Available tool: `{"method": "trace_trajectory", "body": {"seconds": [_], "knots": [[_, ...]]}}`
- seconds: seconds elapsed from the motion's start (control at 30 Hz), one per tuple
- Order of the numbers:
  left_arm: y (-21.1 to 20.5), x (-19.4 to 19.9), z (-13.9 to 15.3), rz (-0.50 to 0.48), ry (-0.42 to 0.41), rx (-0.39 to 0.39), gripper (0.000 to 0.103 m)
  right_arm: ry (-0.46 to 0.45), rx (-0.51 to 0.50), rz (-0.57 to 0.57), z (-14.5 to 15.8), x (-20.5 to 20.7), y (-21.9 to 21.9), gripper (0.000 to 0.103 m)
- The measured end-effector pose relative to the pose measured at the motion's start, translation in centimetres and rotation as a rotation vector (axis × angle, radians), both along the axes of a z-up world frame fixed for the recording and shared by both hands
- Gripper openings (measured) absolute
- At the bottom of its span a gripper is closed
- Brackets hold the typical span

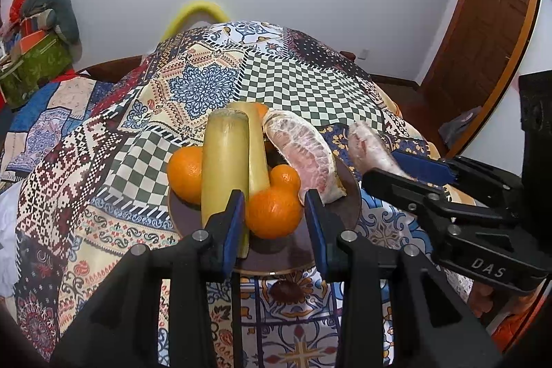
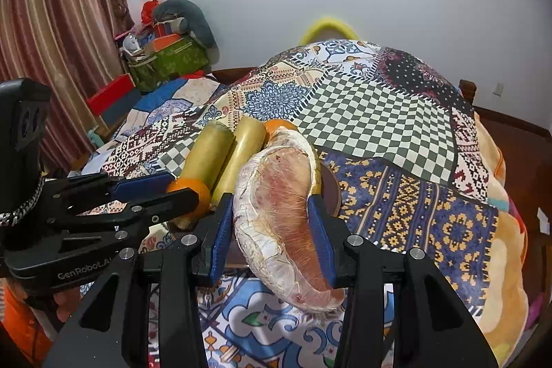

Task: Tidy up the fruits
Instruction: 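Carry the orange in the left tool and pomelo segment in the right tool to the plate, then lower the orange and pomelo segment onto the plate and open both tools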

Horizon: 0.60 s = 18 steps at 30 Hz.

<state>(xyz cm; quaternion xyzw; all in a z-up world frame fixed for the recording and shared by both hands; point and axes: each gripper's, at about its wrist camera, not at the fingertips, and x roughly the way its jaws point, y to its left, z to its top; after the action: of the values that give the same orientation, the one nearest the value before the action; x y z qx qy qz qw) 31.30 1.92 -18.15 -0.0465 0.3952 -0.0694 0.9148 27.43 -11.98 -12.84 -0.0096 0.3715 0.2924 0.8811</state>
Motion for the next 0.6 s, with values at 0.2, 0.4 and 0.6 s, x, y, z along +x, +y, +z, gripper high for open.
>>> {"method": "trace_trajectory", "body": {"seconds": [0.2, 0.4, 0.6], "knots": [[0.3, 0.2, -0.1, 0.002, -0.006, 0.002, 0.035, 0.021, -0.006, 0.005, -0.6, 0.7, 0.6, 0.039], [1.8, -0.7, 0.5, 0.033, -0.03, -0.016, 0.035, 0.023, -0.014, 0.015, -0.5, 1.4, 1.5, 0.039], [3.9, -1.3, 0.8, 0.081, -0.039, -0.034, 0.035, 0.011, -0.019, 0.027, -0.2, 2.3, 3.1, 0.039]]}}
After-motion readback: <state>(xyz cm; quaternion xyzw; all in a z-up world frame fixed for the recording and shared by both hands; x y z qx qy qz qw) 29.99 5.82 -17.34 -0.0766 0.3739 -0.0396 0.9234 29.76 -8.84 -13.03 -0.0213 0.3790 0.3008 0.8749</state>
